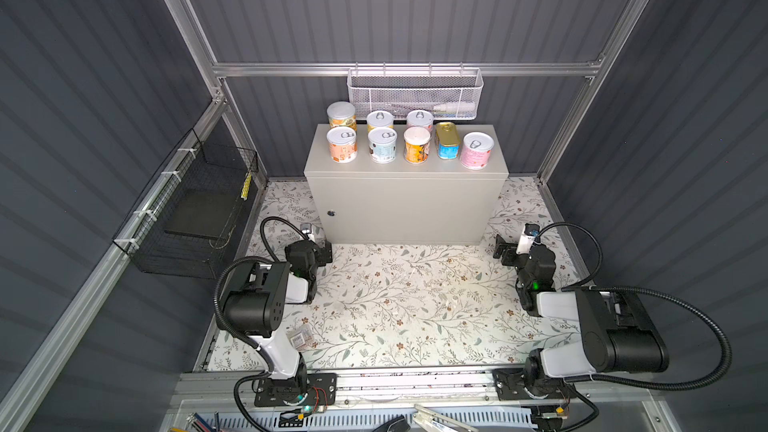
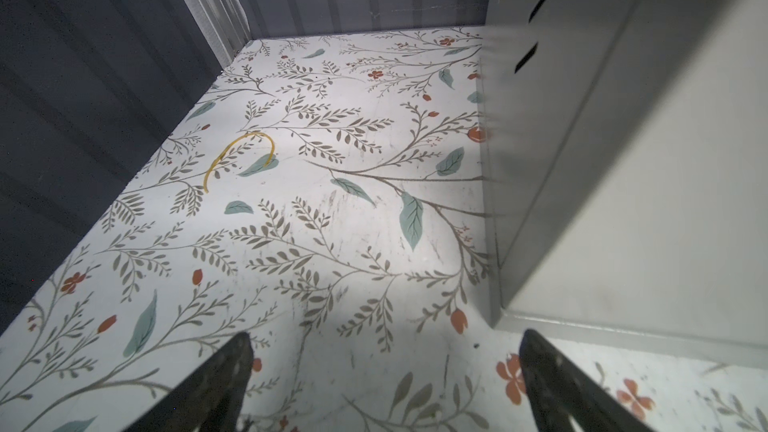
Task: Place and organize the canned foods onto the counter
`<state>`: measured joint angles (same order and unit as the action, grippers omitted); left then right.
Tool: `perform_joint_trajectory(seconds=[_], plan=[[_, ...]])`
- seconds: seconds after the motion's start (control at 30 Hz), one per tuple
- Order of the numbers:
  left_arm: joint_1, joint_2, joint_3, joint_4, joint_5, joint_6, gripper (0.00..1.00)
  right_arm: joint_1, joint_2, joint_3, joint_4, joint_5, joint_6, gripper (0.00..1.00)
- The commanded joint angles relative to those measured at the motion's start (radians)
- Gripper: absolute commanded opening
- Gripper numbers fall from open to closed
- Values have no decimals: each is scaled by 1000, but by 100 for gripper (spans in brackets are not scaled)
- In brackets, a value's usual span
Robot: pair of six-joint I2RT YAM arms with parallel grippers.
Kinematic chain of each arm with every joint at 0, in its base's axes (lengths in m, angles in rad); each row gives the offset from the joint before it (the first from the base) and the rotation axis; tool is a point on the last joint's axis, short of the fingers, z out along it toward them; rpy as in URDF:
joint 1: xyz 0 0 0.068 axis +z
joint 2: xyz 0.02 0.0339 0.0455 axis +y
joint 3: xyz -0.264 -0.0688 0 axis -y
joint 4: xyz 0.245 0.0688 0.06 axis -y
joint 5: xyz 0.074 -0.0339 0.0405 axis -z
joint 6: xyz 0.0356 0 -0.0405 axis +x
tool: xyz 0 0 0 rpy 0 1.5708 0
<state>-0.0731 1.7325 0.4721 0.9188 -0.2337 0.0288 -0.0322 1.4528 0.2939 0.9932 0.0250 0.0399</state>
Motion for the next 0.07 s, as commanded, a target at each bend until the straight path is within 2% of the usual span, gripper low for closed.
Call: perform_joint_trajectory(seconds=[0.0, 0.03], plan=[[-4, -11, 0, 6, 10, -13, 100, -3, 8, 22, -2, -14, -17, 99], [-3, -11, 0, 5, 10, -14, 100, -3, 6, 22, -2, -13, -17, 99]])
